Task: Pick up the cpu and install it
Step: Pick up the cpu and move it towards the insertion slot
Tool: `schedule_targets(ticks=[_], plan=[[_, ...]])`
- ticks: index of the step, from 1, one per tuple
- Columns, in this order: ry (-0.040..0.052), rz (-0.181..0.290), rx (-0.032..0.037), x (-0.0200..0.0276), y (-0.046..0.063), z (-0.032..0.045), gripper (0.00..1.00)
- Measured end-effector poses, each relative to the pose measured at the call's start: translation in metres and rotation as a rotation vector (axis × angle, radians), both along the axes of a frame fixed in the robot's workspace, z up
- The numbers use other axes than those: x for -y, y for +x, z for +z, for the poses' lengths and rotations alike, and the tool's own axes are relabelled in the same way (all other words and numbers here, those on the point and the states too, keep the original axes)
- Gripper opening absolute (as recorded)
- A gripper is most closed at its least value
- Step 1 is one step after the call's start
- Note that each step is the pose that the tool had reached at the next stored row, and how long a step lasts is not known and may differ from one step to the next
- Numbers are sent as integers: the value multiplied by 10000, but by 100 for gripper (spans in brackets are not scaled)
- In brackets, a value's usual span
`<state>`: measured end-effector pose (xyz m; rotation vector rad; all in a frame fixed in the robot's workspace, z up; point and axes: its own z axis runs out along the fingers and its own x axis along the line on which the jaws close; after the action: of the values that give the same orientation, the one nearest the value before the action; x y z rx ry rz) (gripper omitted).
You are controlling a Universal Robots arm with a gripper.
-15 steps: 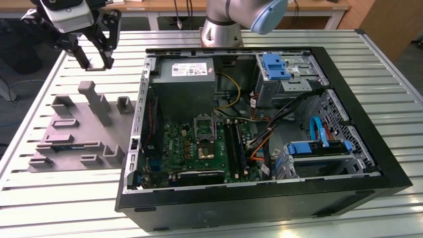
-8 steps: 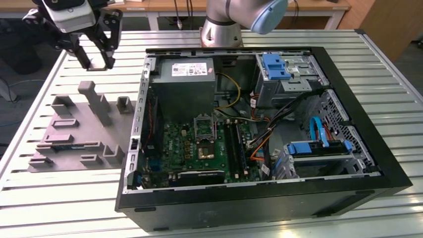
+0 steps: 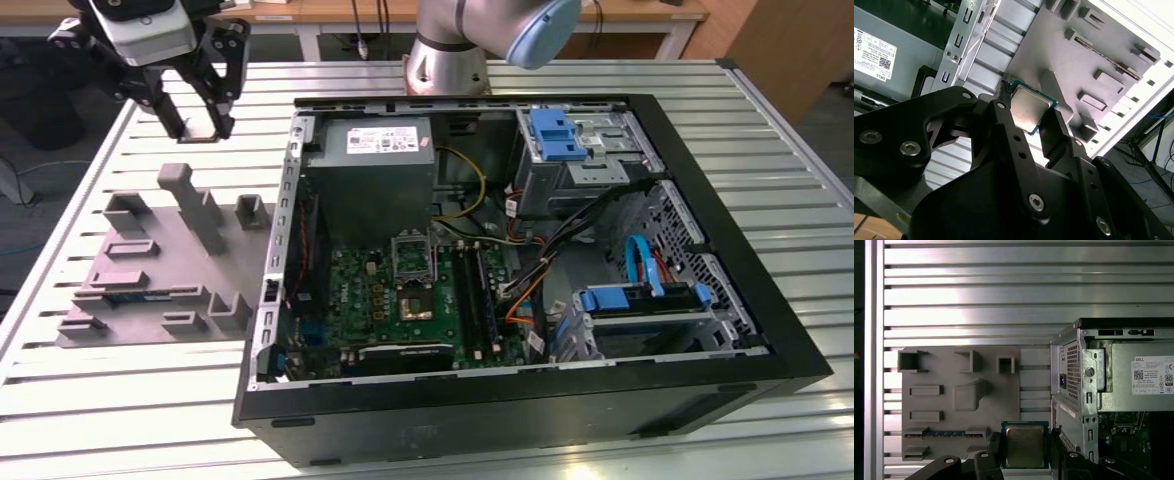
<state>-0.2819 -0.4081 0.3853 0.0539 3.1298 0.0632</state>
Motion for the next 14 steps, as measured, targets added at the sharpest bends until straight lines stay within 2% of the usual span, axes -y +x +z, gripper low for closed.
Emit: schedule_targets(ticks=[14], plan=[[0, 0, 0, 0, 29, 0, 47]])
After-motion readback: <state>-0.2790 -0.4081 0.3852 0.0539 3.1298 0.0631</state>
